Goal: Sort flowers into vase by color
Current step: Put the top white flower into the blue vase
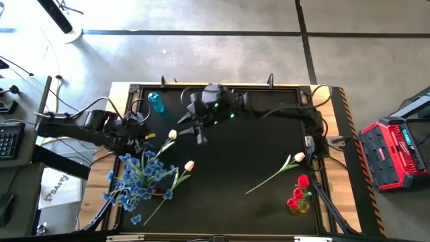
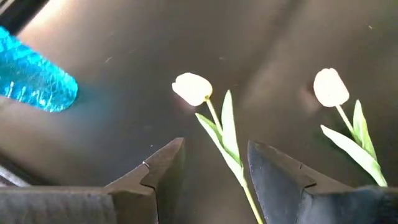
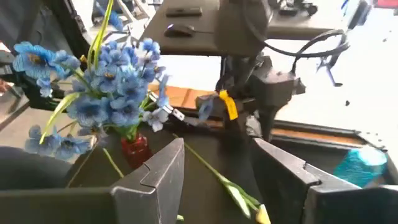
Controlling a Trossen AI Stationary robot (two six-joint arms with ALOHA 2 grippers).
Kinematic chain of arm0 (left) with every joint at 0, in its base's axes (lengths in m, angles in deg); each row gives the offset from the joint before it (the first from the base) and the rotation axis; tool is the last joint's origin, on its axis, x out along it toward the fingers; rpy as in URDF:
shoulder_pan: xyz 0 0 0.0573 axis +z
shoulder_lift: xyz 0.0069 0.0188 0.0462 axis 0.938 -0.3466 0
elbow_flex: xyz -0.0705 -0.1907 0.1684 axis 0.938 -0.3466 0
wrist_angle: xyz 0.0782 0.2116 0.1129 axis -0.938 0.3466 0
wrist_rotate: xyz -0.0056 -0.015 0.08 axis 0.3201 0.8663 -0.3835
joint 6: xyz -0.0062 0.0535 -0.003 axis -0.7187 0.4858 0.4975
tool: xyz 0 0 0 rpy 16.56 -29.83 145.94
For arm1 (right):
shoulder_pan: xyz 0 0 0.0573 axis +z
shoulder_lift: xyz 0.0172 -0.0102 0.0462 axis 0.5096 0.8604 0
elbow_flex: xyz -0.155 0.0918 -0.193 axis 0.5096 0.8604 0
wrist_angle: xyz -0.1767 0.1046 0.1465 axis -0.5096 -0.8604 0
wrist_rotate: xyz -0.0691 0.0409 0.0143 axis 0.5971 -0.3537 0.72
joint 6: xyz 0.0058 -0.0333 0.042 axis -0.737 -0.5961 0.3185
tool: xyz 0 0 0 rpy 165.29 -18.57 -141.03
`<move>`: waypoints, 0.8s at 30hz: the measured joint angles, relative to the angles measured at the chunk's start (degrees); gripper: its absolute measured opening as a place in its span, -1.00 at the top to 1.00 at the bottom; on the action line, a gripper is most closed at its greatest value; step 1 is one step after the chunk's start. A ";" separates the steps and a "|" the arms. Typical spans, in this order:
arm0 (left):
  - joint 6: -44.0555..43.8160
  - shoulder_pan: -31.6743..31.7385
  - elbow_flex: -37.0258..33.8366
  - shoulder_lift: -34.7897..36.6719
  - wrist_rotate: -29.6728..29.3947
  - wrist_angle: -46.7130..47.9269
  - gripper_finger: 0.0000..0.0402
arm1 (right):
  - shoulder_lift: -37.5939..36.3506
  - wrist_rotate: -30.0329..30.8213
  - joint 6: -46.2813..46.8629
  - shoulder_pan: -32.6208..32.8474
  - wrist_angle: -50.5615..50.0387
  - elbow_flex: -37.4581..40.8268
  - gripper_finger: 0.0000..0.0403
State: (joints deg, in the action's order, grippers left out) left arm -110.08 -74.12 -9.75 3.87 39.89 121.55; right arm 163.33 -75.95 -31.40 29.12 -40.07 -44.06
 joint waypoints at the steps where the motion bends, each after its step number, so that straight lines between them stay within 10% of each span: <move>1: -0.10 1.08 0.00 -0.24 0.36 0.00 0.18 | -0.82 -0.21 -0.47 -0.61 -0.77 0.02 0.14; 24: -19.65 12.22 -2.98 -15.53 6.64 -11.49 0.18 | -11.63 -16.97 6.84 -21.81 -16.55 0.07 0.14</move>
State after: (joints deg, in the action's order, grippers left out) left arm -129.73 -61.90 -12.73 -11.66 46.53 110.06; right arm 151.71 -92.92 -24.56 7.30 -56.63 -44.00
